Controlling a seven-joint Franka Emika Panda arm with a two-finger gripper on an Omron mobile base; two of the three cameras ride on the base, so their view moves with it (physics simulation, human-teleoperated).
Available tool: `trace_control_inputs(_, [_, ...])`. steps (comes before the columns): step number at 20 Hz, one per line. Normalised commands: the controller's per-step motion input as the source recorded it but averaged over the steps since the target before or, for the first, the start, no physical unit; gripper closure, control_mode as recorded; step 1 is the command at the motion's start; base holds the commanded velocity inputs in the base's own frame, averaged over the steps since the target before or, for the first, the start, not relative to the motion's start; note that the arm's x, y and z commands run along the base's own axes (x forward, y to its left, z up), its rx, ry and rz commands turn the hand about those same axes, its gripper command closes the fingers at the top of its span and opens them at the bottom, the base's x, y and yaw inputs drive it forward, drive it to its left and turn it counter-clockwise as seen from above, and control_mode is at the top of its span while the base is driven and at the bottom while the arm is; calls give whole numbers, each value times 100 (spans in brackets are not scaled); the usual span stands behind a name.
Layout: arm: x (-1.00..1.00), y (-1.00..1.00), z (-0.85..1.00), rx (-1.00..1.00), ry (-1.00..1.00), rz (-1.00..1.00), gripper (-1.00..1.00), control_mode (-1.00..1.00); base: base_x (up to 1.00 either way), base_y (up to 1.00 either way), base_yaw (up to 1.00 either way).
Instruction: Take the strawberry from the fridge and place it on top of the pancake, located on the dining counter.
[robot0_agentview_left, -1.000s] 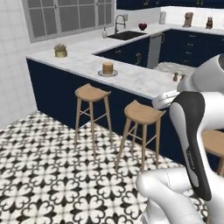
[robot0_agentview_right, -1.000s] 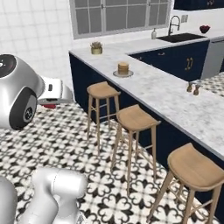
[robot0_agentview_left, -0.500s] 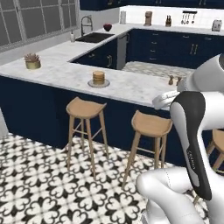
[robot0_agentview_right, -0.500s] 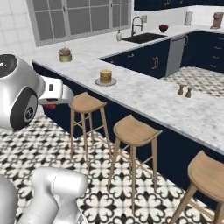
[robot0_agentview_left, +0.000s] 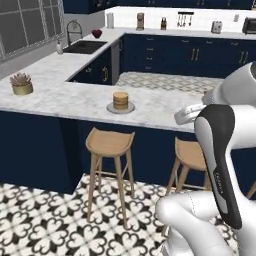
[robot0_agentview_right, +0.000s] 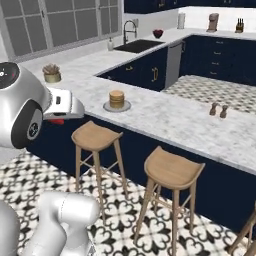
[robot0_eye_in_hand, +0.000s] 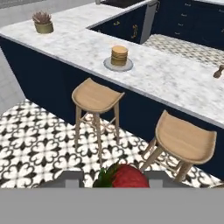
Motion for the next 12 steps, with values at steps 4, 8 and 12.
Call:
trace_control_inputs(4, [0, 0, 0, 0, 0, 0, 100, 100, 93, 80, -36])
trace_control_inputs(8, [0, 0, 0, 0, 0, 0, 100, 100, 89, 70, -39])
trace_control_inputs(12, [0, 0, 0, 0, 0, 0, 100, 100, 83, 54, -43])
